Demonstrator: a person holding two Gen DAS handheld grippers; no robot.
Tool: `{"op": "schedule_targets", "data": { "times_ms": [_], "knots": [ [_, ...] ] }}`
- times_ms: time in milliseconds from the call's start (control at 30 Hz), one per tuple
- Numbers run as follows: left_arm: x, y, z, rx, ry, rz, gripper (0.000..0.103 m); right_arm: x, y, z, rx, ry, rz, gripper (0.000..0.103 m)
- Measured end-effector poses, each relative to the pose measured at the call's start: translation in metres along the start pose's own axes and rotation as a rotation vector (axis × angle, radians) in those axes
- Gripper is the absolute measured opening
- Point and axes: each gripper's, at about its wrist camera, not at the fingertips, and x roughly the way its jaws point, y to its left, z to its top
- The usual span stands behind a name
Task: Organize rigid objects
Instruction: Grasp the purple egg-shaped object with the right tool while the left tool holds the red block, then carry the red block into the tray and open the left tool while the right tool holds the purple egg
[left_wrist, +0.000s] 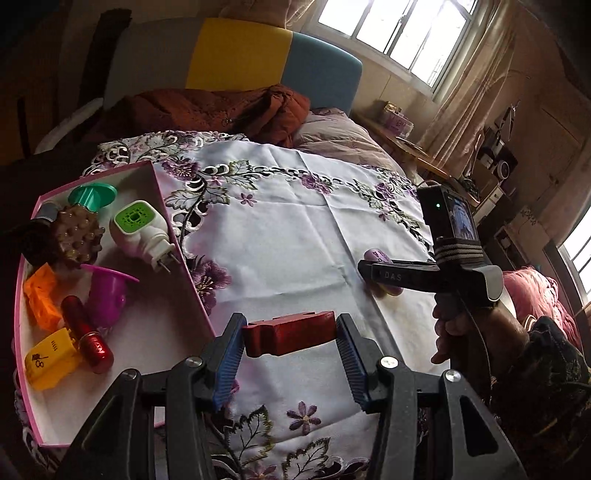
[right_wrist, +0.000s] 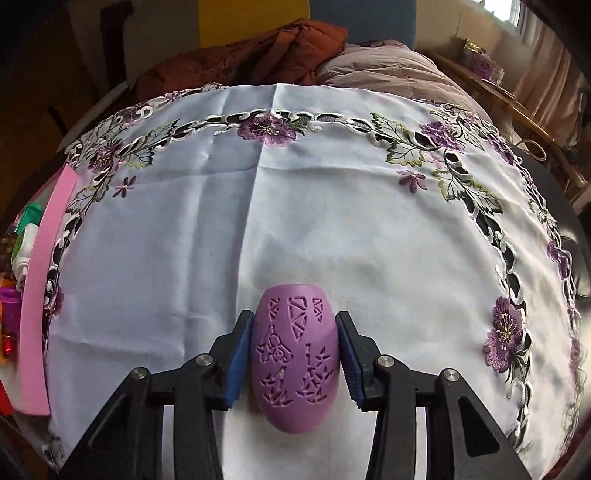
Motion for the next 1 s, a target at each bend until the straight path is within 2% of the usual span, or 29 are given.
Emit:
{"op": "schedule_targets", "data": {
  "times_ms": [700,1000],
  "knots": [
    [-0.018,0.016,-0.003,-0.020,-0.033,0.107,0.050,-0.001,0.013,-0.003,-0.091,-0.017,-0.062,0.044],
    [-0.032,0.041,-0.009,-0.065,-0.049,0.156,0.050,-0.001,0.013,-0.004,-0.095,-0.024,-0.068,0.044]
  ]
}}
